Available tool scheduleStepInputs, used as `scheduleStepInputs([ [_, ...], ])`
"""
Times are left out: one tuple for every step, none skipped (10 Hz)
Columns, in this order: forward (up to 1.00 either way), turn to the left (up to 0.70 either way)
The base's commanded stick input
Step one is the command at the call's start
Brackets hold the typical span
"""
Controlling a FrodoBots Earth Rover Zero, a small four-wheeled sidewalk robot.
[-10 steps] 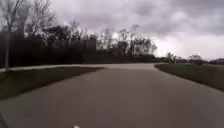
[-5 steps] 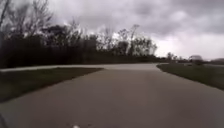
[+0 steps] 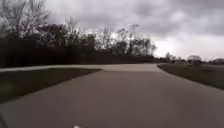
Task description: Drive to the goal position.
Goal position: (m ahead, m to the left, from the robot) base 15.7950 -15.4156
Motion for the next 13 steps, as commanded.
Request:
scheduleStepInputs([
  [1.0, 0.0],
  [1.0, 0.0],
  [1.0, 0.0],
  [1.0, 0.0],
  [1.0, 0.0],
  [1.0, 0.0],
  [1.0, 0.0],
  [1.0, 0.0],
  [1.0, -0.19],
  [1.0, -0.31],
  [1.0, -0.4],
  [1.0, -0.4],
  [1.0, -0.4],
])
